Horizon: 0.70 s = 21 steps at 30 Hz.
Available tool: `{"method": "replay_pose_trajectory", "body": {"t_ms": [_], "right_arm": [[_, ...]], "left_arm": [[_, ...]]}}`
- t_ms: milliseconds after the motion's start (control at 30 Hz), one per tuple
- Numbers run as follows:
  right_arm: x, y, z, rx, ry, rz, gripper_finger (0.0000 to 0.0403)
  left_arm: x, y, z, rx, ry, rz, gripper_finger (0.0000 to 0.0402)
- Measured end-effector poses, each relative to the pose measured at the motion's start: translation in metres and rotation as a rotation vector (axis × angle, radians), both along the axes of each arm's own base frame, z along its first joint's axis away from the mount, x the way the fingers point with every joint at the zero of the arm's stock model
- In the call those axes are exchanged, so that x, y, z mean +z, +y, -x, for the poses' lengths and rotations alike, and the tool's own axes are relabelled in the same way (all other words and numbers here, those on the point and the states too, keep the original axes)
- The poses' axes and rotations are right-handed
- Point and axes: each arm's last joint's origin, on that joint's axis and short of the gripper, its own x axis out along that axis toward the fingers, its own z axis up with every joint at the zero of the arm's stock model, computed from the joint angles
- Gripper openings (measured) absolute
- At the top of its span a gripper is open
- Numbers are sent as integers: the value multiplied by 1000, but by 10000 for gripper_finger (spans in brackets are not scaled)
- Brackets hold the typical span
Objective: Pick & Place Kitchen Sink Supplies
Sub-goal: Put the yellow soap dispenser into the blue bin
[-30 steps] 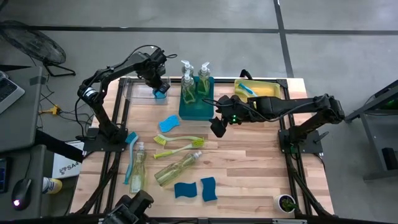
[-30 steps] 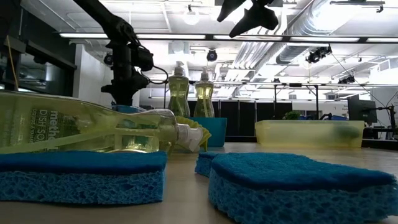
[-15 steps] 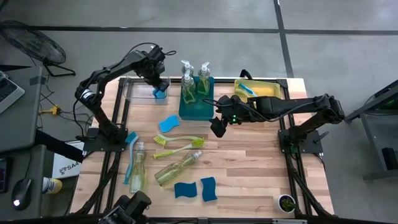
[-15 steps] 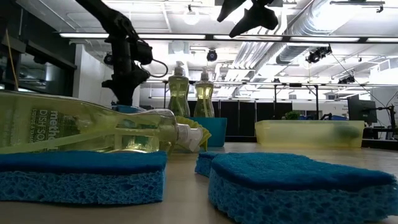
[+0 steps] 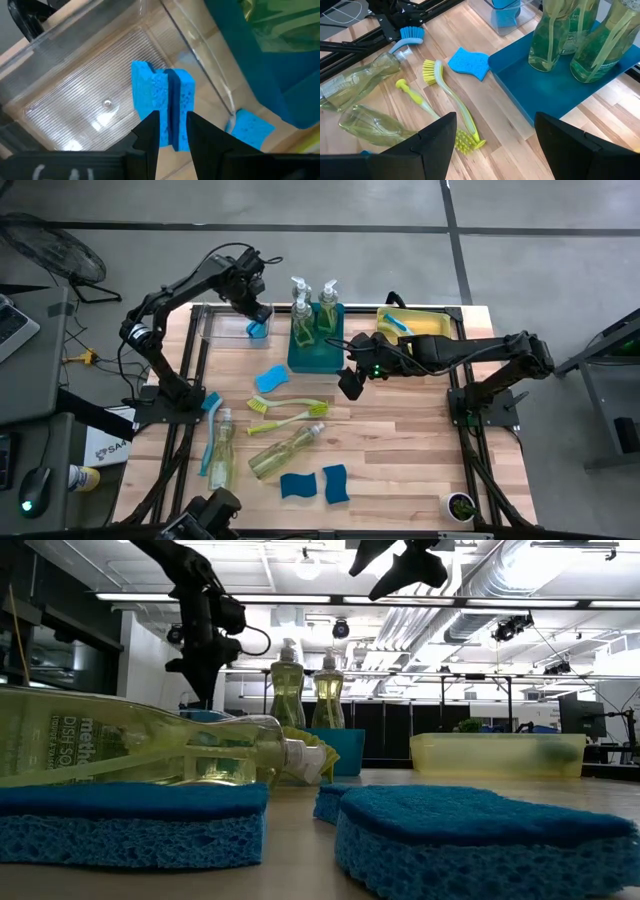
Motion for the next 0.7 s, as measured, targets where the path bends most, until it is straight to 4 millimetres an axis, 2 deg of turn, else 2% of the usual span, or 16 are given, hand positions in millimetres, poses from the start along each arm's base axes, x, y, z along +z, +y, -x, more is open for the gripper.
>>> {"method": "replay_pose_trajectory", "body": {"t_ms": [333,500,700], "right_arm": [[0,0,0,0,0,0,261],[0,0,0,0,0,0,261],[0,0,0,0,0,0,261]], "left_arm": [[27,-6,-2,-17,-18,-20,92],[41,-23,-4,-42,-41,-55,92],[63,-54,-8,-66,-96,-95,92]]}}
